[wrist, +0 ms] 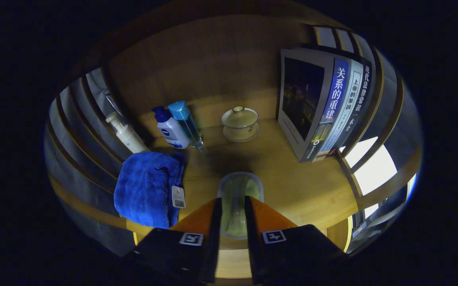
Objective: Pull open the drawer, take out the items inside it, and place them on the countertop above the cabinet.
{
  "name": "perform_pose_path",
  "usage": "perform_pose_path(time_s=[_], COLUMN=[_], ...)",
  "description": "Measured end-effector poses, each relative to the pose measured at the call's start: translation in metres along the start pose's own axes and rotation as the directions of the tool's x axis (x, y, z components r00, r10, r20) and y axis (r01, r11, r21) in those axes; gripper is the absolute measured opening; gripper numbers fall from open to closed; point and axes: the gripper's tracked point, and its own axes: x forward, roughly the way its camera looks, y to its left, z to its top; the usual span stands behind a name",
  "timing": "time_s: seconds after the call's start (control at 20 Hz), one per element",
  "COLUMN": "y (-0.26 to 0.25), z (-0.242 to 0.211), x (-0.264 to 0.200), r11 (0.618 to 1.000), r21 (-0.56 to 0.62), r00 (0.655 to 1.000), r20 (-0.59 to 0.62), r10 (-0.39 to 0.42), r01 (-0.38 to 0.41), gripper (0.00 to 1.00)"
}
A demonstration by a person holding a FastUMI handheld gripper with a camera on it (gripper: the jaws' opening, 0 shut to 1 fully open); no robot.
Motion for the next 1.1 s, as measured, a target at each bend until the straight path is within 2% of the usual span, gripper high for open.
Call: perform_pose_path(time_s=[0.15, 0.35, 0.6, 0.8, 1.0, 1.1], y=[-0.012, -0.027, -0.036, -0.040, -0.032, -0.035], z=[0.005, 0.006, 0.003, -0.005, -0.034, -0.051], x=[-0.007, -0.025, -0.056, -0.085, -0.112, -0.123], r11=[0.997, 0.993, 0.993, 0.985, 0.993, 0.994], r21=[-0.071, -0.099, -0.101, -0.149, -0.115, -0.113], r00=[0.997, 0.985, 0.963, 0.930, 0.917, 0.910], r20=[0.073, 0.166, 0.268, 0.368, 0.397, 0.411], r10=[-0.029, -0.049, -0.038, -0.025, 0.040, 0.054], r01=[0.034, 0.066, 0.068, 0.086, 0.006, -0.008], gripper=[0.78, 0.99, 0.98, 0.98, 0.98, 0.98])
